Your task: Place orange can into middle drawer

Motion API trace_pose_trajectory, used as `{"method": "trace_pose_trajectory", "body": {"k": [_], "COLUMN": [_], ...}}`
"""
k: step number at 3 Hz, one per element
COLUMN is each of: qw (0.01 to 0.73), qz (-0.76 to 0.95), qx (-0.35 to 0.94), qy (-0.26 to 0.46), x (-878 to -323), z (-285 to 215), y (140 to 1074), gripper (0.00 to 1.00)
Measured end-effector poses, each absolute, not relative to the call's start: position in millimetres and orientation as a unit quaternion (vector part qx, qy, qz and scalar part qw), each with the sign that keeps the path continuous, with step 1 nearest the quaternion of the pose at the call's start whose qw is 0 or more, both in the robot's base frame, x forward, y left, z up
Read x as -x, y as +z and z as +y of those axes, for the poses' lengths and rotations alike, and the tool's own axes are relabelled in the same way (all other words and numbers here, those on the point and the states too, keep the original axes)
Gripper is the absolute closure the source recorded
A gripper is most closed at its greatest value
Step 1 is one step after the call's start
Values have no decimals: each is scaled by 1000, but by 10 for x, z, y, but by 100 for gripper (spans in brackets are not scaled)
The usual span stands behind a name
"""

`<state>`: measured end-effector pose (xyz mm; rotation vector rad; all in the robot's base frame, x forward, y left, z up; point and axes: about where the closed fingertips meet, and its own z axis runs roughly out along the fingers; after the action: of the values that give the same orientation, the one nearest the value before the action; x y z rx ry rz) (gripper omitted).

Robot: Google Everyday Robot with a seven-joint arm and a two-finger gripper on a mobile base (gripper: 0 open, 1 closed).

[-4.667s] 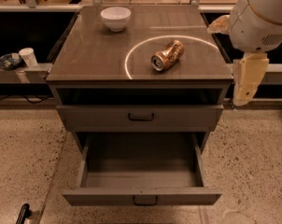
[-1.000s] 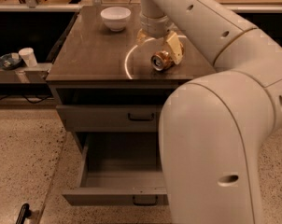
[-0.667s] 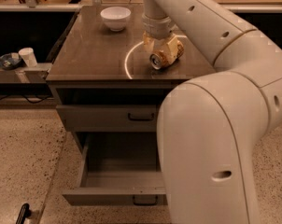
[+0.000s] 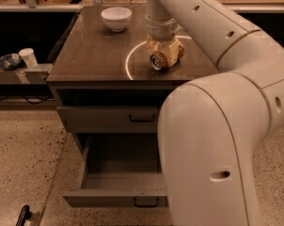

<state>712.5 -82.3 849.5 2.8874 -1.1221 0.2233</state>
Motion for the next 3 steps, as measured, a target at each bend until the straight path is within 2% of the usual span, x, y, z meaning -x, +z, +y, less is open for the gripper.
{"method": "trace_pose_trajectory", "body": {"k": [1,2,3], "qw": [-41,-138,-189], "qz": [-402,-488,-539], "qx": [-914,-861,-816], "qy": [41,-32,-94], "x": [-7018,-6589,-6130], "z": [-718,-802,-1050], "y": [8653,9054,9278], "gripper": [100,100,100]}}
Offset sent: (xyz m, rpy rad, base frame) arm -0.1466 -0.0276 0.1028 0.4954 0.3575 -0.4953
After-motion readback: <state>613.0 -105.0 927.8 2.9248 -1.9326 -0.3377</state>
